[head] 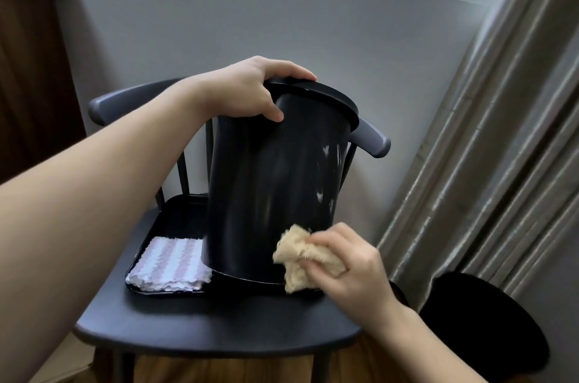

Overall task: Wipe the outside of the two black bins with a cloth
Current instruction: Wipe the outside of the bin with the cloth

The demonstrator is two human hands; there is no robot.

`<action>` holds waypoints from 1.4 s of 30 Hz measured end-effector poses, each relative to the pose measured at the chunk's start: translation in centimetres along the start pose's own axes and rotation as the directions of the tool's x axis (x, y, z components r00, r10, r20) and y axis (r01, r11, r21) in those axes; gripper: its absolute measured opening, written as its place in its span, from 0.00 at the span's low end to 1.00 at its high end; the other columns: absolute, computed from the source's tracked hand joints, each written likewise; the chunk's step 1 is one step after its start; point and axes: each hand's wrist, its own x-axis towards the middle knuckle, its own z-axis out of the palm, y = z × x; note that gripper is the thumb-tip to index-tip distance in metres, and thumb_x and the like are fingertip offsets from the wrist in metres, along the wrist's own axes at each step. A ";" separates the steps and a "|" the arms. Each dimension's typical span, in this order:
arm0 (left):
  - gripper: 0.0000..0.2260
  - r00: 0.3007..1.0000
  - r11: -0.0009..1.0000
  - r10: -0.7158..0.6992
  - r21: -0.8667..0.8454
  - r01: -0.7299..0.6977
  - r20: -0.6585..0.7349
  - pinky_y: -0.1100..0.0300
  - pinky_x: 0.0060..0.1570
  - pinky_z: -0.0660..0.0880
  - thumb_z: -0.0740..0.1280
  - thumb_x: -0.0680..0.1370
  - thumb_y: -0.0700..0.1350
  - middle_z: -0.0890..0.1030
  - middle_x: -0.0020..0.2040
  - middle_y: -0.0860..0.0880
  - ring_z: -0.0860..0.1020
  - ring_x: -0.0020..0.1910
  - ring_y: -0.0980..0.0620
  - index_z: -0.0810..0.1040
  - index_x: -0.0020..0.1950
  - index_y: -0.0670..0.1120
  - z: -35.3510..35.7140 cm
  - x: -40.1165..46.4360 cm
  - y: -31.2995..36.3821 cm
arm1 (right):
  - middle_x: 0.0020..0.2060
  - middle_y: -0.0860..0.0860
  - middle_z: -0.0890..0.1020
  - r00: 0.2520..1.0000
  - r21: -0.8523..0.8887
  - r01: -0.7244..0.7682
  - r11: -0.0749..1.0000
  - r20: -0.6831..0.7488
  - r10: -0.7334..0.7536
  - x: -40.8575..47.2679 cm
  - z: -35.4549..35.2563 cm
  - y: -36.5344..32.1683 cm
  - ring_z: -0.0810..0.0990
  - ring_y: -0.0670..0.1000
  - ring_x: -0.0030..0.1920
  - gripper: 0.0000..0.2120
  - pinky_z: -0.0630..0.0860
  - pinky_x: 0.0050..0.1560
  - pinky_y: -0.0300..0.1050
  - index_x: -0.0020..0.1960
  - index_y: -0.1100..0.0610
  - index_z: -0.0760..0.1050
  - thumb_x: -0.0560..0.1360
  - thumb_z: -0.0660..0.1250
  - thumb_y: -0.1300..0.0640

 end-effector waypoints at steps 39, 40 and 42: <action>0.33 0.991 0.942 0.046 0.336 -0.002 -0.123 0.50 0.72 0.56 0.78 0.70 0.46 0.76 0.63 0.58 0.64 0.67 0.54 0.72 0.71 0.67 1.4 -0.6 2.2 | 0.42 0.52 0.78 0.870 -0.395 -0.291 0.871 -0.487 0.070 13.5 -3.8 -1.8 0.74 0.56 0.43 0.08 0.67 0.38 0.45 0.51 0.58 0.76 0.73 0.69 0.64; 0.33 0.991 0.940 0.048 0.342 -0.002 -0.126 0.49 0.73 0.55 0.78 0.70 0.46 0.76 0.64 0.57 0.64 0.68 0.53 0.72 0.71 0.67 1.4 -0.6 2.2 | 0.43 0.54 0.78 0.890 -0.453 -0.284 0.845 -0.452 0.057 13.4 -3.3 -1.8 0.74 0.58 0.44 0.08 0.70 0.37 0.47 0.52 0.59 0.76 0.73 0.69 0.64; 0.33 0.991 0.937 0.050 0.349 -0.003 -0.127 0.48 0.73 0.55 0.78 0.70 0.46 0.76 0.64 0.57 0.65 0.69 0.53 0.71 0.71 0.67 1.4 -0.7 2.1 | 0.46 0.54 0.79 0.912 -0.440 -0.259 0.860 -0.405 0.067 12.8 -2.2 -1.6 0.74 0.58 0.47 0.09 0.73 0.40 0.48 0.52 0.57 0.78 0.72 0.71 0.60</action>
